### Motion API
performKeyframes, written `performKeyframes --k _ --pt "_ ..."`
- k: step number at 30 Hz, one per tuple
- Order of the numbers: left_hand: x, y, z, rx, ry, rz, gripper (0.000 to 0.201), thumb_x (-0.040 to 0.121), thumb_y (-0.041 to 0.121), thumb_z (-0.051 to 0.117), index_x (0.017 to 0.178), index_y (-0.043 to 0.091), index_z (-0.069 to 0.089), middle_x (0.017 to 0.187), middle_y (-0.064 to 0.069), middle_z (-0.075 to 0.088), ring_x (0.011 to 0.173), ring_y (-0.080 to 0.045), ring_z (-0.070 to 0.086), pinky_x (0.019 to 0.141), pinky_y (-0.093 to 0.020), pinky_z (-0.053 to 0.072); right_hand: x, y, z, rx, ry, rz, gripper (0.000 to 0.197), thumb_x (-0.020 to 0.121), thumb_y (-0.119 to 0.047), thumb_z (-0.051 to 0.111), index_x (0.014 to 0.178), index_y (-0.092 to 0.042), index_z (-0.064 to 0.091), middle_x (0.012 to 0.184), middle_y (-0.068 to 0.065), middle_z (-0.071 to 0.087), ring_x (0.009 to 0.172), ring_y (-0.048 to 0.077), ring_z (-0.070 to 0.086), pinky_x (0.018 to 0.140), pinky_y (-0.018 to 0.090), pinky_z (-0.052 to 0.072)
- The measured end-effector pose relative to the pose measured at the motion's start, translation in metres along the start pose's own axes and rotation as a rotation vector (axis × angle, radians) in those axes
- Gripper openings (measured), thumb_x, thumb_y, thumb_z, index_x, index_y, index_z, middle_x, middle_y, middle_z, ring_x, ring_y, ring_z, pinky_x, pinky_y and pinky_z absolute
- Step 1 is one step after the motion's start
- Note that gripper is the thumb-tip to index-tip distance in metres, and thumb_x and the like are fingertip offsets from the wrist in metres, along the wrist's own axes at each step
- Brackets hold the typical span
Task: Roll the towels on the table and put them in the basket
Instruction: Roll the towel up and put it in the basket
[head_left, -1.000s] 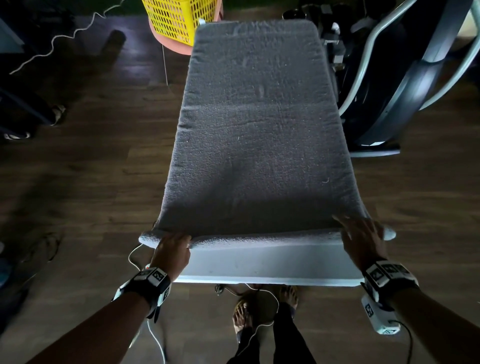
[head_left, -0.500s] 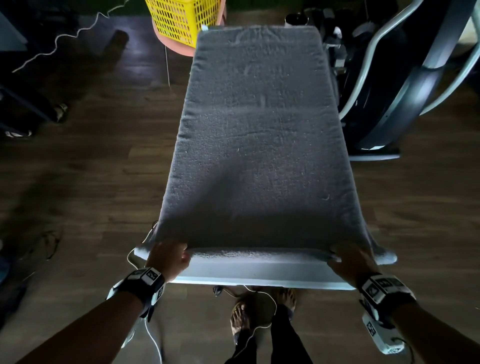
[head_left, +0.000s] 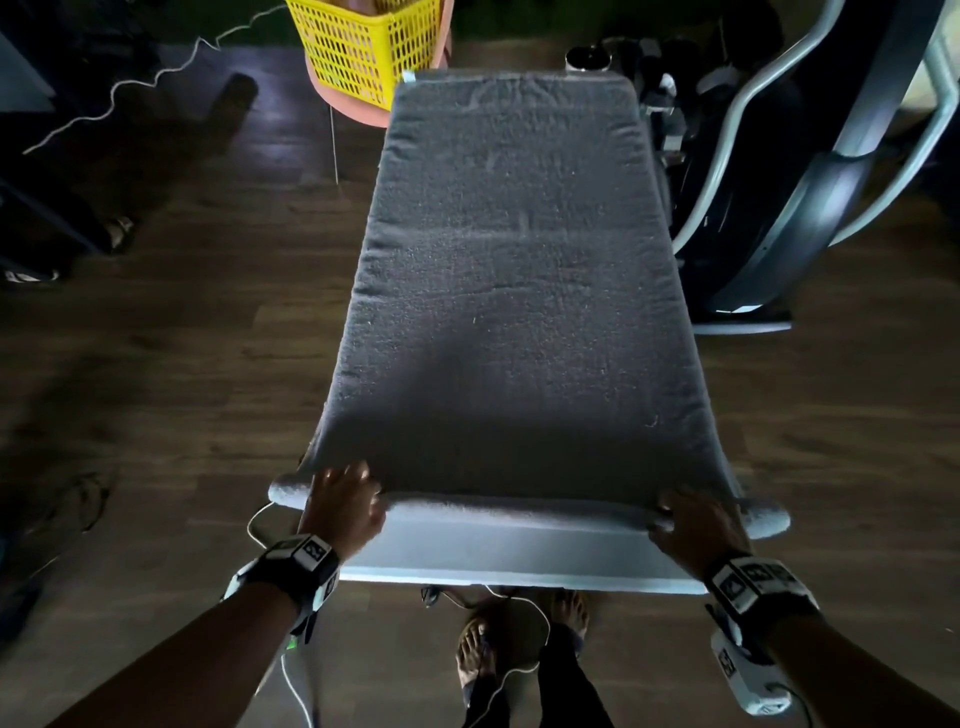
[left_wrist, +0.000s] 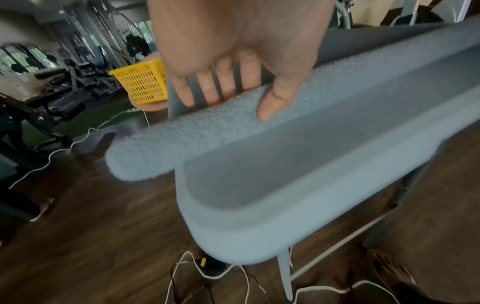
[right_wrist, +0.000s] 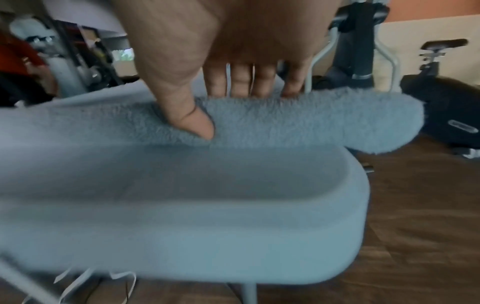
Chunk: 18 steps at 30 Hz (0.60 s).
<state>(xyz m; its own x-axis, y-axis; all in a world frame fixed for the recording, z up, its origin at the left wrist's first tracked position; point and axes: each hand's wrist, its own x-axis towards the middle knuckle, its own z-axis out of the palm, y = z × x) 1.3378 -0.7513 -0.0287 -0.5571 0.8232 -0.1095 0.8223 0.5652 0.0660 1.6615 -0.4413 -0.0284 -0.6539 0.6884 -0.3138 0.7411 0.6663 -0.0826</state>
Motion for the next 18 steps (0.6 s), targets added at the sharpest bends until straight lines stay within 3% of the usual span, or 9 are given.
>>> performKeyframes --k 2,4,5,6,8,11,13,15,18 --pt "0.011 -0.002 -0.001 -0.043 0.042 -0.038 0.021 0.067 0.013 0.077 0.087 0.009 0.071 0.096 -0.014 0.066 0.082 -0.035 0.064 0.072 -0.045 0.053 0.009 0.0 -0.008 0.003 0.06 0.029 0.03 0.088 -0.034 0.057 0.116 -0.028 0.065 0.128 -0.001 0.059 0.123 0.024 0.049 0.104 0.041 0.032" --pt "0.009 -0.004 0.004 -0.117 0.078 -0.048 0.026 0.085 0.018 0.059 0.105 0.005 0.069 0.104 -0.015 0.068 0.092 -0.037 0.064 0.08 -0.047 0.054 0.01 -0.001 -0.008 0.111 0.119 0.025 0.038 0.093 -0.03 0.05 0.13 -0.024 0.057 0.138 0.004 0.052 0.129 0.028 0.043 0.109 0.044 0.028" --pt "0.005 -0.004 0.008 -0.159 0.074 -0.026 0.027 0.087 0.021 0.056 0.105 0.005 0.068 0.103 -0.015 0.068 0.095 -0.037 0.064 0.081 -0.047 0.055 0.007 -0.001 -0.003 0.156 0.108 -0.003 0.042 0.094 -0.034 0.049 0.133 -0.022 0.054 0.139 0.006 0.051 0.129 0.03 0.044 0.11 0.044 0.028" --pt "-0.001 -0.006 0.013 -0.172 0.079 0.0 0.027 0.083 0.021 0.064 0.104 0.005 0.068 0.103 -0.015 0.068 0.097 -0.037 0.065 0.081 -0.047 0.056 0.003 0.0 0.002 0.172 0.079 -0.041 0.047 0.092 -0.039 0.05 0.136 -0.02 0.052 0.139 0.006 0.051 0.128 0.031 0.045 0.11 0.044 0.03" --pt "-0.013 -0.007 0.017 -0.15 0.01 0.023 0.043 0.063 0.014 0.081 0.102 0.005 0.069 0.098 -0.015 0.069 0.092 -0.037 0.066 0.078 -0.045 0.056 -0.008 0.004 0.013 0.154 0.01 -0.079 0.056 0.084 -0.034 0.067 0.136 -0.019 0.052 0.137 0.006 0.053 0.125 0.031 0.047 0.106 0.044 0.036" --pt "-0.017 -0.005 0.007 -0.036 -0.02 0.032 0.025 0.069 0.019 0.057 0.089 0.012 0.069 0.08 -0.008 0.066 0.069 -0.031 0.065 0.066 -0.037 0.048 -0.015 0.005 0.017 0.153 -0.016 -0.02 0.052 0.068 -0.018 0.08 0.117 -0.024 0.064 0.116 0.0 0.063 0.107 0.029 0.058 0.088 0.043 0.047" --pt "-0.01 0.0 0.002 -0.037 -0.062 0.005 0.028 0.067 0.018 0.045 0.078 0.012 0.07 0.071 -0.007 0.065 0.059 -0.03 0.063 0.058 -0.034 0.05 -0.011 -0.001 0.013 0.115 -0.013 0.008 0.042 0.063 -0.017 0.078 0.103 -0.026 0.067 0.106 -0.003 0.065 0.1 0.028 0.06 0.082 0.042 0.047" --pt "0.001 0.007 -0.008 -0.016 -0.09 0.013 0.02 0.06 0.015 0.051 0.068 0.012 0.07 0.063 -0.009 0.065 0.056 -0.032 0.064 0.053 -0.033 0.054 -0.003 -0.005 0.004 0.062 -0.019 -0.001 0.027 0.07 -0.024 0.07 0.096 -0.027 0.067 0.103 -0.004 0.066 0.103 0.026 0.06 0.086 0.039 0.043" --pt "0.011 0.006 -0.014 0.04 -0.145 0.01 0.024 0.078 0.026 0.051 0.081 0.013 0.071 0.082 -0.01 0.071 0.078 -0.033 0.068 0.068 -0.035 0.054 0.006 -0.006 -0.008 -0.025 -0.027 0.002 0.027 0.082 -0.039 0.055 0.105 -0.036 0.068 0.116 -0.006 0.064 0.116 0.024 0.054 0.101 0.043 0.033"
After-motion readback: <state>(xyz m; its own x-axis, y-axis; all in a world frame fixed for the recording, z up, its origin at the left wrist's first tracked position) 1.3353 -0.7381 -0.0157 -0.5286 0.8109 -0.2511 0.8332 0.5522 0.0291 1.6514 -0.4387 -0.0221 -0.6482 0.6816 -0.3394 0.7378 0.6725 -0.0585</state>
